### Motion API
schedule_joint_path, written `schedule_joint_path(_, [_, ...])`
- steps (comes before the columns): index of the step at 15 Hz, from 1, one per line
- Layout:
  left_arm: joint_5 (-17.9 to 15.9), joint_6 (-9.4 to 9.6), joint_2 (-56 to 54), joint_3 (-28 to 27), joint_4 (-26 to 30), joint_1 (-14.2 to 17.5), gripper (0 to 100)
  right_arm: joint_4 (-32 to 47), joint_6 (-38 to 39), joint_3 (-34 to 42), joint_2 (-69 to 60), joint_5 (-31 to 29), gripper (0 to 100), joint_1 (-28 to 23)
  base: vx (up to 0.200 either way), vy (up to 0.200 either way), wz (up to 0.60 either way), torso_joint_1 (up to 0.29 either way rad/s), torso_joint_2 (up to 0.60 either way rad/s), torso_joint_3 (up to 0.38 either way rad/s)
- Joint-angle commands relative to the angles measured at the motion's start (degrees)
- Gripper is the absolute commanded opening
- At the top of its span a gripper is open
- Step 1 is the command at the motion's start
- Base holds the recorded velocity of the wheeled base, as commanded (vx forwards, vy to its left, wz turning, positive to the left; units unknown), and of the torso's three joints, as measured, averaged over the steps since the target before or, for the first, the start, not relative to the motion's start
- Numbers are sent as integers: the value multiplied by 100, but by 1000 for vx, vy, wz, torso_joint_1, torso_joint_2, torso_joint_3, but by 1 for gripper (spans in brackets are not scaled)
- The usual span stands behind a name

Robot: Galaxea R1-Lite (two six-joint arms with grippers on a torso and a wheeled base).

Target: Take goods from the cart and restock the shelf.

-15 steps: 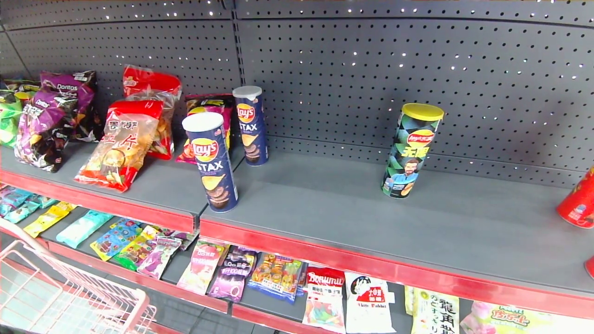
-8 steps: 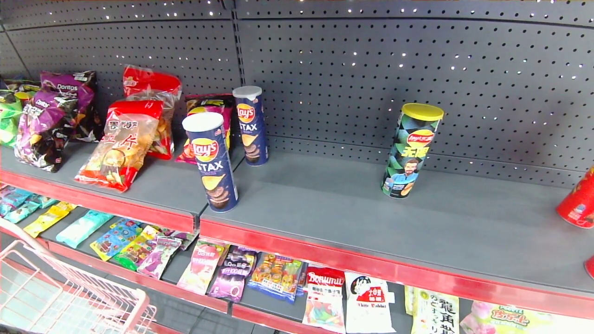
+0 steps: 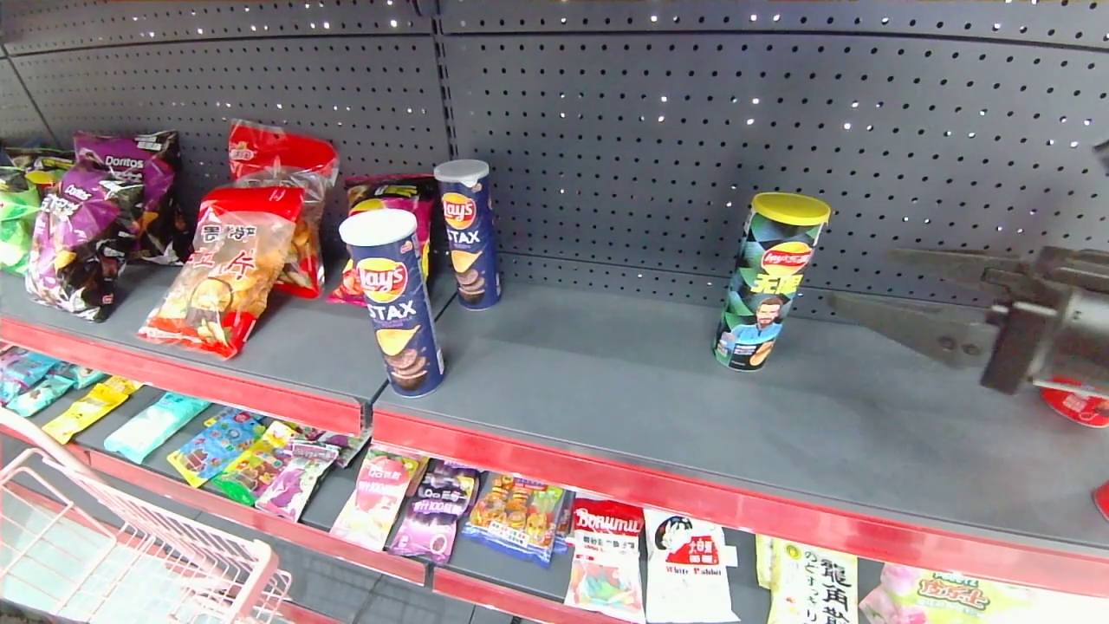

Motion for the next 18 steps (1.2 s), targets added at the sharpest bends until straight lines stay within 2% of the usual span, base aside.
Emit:
schedule_joint_path(1, [17, -1, 11, 2, -3, 5, 0, -72, -76, -414, 1186, -276, 100, 193, 0, 0, 0, 0, 0, 0])
schedule_joint_path(3, [17, -1, 11, -33, -3, -3, 0, -72, -76, -458, 1327, -373, 100, 166, 0, 0, 0, 0, 0, 0])
schedule_joint_path(6, [17, 8, 20, -33, -3, -3, 0, -388, -49, -589, 1626, -988, 100, 131, 0, 0, 0, 0, 0, 0])
schedule_joint_path(10, [17, -1, 20, -24, -3, -3, 0, -546, -23, -783, 1969, -1463, 100, 26, 0, 0, 0, 0, 0, 0])
schedule_joint_path(18, [17, -1, 11, -24, -3, -3, 0, -555, 223, -1398, 2505, -1990, 100, -106, 0, 0, 0, 0, 0, 0])
